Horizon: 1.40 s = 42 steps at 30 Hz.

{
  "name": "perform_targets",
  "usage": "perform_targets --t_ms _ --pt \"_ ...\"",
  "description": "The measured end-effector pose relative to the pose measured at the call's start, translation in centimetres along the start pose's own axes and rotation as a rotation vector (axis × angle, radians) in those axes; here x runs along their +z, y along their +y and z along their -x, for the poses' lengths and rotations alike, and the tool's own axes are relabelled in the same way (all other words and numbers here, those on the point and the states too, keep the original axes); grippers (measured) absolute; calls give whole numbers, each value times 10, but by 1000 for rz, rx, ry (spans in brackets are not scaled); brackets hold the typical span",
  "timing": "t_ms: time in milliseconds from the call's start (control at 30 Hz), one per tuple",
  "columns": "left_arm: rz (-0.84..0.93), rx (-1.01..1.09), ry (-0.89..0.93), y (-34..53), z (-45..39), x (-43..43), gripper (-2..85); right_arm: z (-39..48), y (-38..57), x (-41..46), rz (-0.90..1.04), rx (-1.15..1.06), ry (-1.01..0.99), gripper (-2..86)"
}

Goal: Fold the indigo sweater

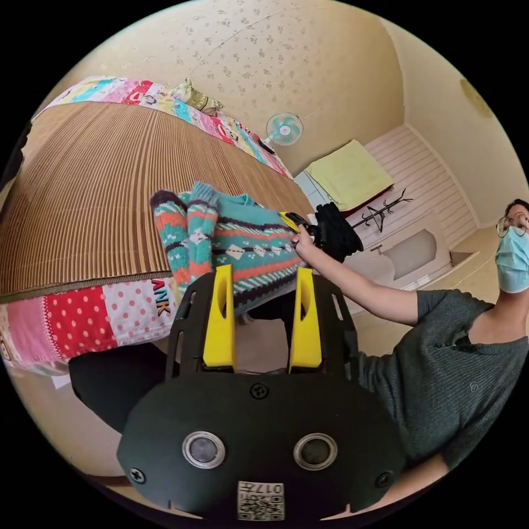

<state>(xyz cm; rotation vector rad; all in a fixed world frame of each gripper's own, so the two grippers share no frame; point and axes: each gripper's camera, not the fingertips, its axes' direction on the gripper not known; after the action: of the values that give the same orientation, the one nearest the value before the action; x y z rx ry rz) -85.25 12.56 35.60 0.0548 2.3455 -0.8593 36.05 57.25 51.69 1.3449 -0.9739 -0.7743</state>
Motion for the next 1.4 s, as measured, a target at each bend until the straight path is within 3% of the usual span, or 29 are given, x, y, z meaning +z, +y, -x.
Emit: perform_targets --t_ms 100,300,367,433,567,733,833,967,1133,1200,1300,1400 --pt "-34 -15 -168 -11 -6 27 160 -8 5 16 -11 -5 -33 26" --pt "-30 -13 -308 -79 7 93 162 -11 19 54 -14 -5 -43 25" --pt "15 3 -414 -100 14 124 137 -8 25 64 -10 -10 -39 25" --pt "119 22 -472 -118 26 166 56 1 33 75 -4 -28 -12 25" --pt "148 118 -431 -118 32 177 48 39 56 83 -8 -111 -34 24" --pt "-312 5 -88 -97 86 92 41 108 82 87 -102 -286 -11 28" --pt "-290 -123 -168 -105 127 98 46 125 85 121 -96 -291 65 35" --pt "-170 -291 -261 -103 180 124 60 116 93 198 157 -245 164 68" --pt "-307 -364 -87 -35 217 86 159 178 168 183 111 -500 97 183" --pt "-264 -402 -64 -11 226 86 195 211 225 173 148 -653 -2 208" --pt "-132 -468 -12 26 240 102 238 244 308 180 223 -806 3 200" --pt "-74 -533 86 58 256 119 225 271 392 203 333 -954 30 201"
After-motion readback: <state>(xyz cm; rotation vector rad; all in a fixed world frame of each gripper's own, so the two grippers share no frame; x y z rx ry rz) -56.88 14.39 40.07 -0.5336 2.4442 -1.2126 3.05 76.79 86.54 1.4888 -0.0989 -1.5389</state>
